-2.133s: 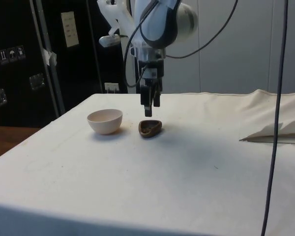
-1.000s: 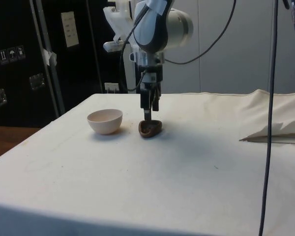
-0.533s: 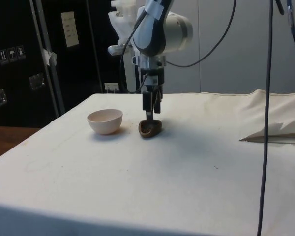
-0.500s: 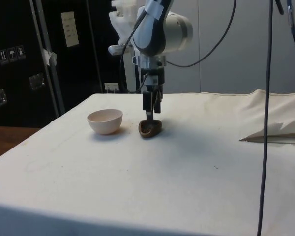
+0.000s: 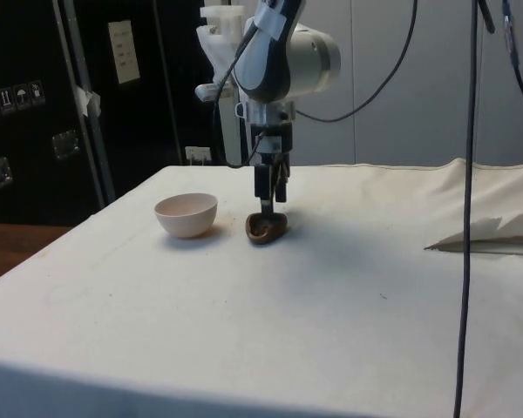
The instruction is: Pour the coffee beans from the cup into the bowl.
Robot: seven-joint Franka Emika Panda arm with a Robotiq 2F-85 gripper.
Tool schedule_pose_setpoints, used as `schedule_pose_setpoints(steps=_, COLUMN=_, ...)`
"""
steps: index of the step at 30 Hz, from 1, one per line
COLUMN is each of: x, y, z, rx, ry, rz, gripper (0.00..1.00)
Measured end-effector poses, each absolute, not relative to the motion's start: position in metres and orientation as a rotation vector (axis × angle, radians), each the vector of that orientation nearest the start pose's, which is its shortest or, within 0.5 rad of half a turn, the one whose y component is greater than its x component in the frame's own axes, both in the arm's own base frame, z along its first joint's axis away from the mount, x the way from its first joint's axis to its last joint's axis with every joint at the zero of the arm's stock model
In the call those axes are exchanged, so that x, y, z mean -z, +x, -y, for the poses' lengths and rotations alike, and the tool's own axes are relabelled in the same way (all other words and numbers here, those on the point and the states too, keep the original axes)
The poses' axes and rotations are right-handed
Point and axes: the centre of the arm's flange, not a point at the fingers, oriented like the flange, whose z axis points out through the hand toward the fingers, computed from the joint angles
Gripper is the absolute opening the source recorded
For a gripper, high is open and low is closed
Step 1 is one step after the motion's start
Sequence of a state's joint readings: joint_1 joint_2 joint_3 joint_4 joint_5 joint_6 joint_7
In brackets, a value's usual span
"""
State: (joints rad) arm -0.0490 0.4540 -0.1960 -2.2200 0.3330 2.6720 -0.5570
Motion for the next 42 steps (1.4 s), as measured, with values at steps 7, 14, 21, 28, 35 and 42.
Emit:
schedule_pose_setpoints(steps=7, x=-0.1732, y=0.5283, z=0.1454, rx=0.066, ry=-3.086, rz=0.055, gripper=1.00)
schedule_pose_setpoints(steps=14, x=-0.1709, y=0.5279, z=0.1454, rx=0.060, ry=-3.086, rz=0.055, gripper=1.00)
schedule_pose_setpoints(steps=21, x=-0.1693, y=0.5271, z=0.1465, rx=0.056, ry=-3.087, rz=0.052, gripper=0.99)
schedule_pose_setpoints(steps=28, x=-0.1688, y=0.5270, z=0.1465, rx=0.054, ry=-3.087, rz=0.052, gripper=0.66)
schedule_pose_setpoints(steps=35, x=-0.1688, y=0.5270, z=0.1465, rx=0.054, ry=-3.087, rz=0.052, gripper=0.25)
schedule_pose_setpoints(steps=42, x=-0.1708, y=0.5273, z=0.1468, rx=0.054, ry=-3.084, rz=0.050, gripper=0.00)
